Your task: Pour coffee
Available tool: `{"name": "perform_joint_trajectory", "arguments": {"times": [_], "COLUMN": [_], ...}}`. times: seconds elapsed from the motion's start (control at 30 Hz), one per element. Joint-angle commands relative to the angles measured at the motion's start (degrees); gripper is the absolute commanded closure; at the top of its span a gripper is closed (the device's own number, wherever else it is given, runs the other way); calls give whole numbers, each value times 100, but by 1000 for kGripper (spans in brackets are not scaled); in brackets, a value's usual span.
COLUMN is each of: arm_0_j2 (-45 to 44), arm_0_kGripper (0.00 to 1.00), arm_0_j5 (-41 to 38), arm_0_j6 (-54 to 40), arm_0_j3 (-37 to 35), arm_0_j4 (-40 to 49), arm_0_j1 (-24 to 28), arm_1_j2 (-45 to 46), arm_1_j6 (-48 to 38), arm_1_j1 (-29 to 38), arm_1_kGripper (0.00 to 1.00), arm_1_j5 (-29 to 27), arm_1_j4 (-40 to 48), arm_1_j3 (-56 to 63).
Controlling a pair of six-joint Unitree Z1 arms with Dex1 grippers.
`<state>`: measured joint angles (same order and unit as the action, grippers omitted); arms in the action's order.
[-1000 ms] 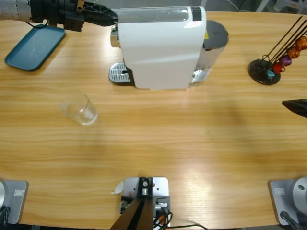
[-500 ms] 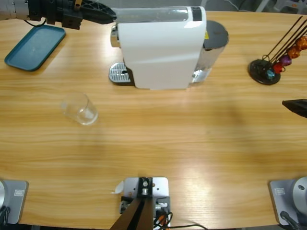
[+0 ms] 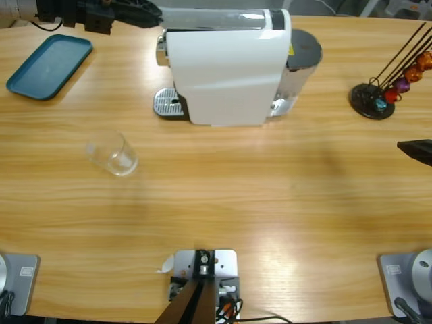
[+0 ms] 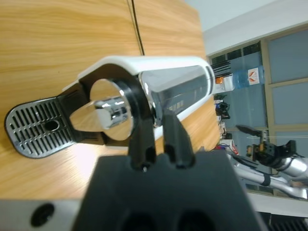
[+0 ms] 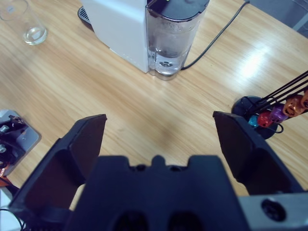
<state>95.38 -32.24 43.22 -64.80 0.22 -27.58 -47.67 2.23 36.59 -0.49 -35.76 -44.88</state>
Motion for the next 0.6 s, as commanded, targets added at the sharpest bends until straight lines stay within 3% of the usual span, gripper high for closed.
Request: {"name": "perform_joint_trajectory", "arguments": {"times": [0.03, 0.13, 0.17, 0.2, 0.27, 0.3, 0.5, 0.6], "arm_0_j2": [-139, -151, -153, -160, -212, -270, -875, -1179], "arm_0_kGripper": [1000, 1000, 915, 638, 181, 32, 13, 10], "arm_0_j5": [-183, -211, -234, -244, -234, -176, 1055, 1106], "arm_0_j6": [116, 81, 51, 44, -290, -713, -2751, -3268], "arm_0_j3": [-493, -527, -548, -558, -541, -495, 15, 419], "arm_0_j4": [-82, -84, -101, -180, -318, -398, -342, -200], "arm_0_j1": [-179, -198, -207, -228, -286, -327, -861, -1046], "arm_1_j2": [-69, -72, -67, -67, -57, -50, 38, 146], "arm_1_j6": [-3, -3, -3, -3, -9, -31, -481, -743], "arm_1_j1": [67, 67, 67, 67, 67, 67, 67, 67], "arm_1_kGripper": [0, 0, 0, 0, 0, 0, 0, 0], "arm_1_j5": [-101, -101, -101, -101, -113, -181, -1178, -1653], "arm_1_j4": [-36, -36, -36, -36, -36, -36, -5, 94], "arm_1_j3": [85, 85, 85, 85, 85, 89, 89, 124]}}
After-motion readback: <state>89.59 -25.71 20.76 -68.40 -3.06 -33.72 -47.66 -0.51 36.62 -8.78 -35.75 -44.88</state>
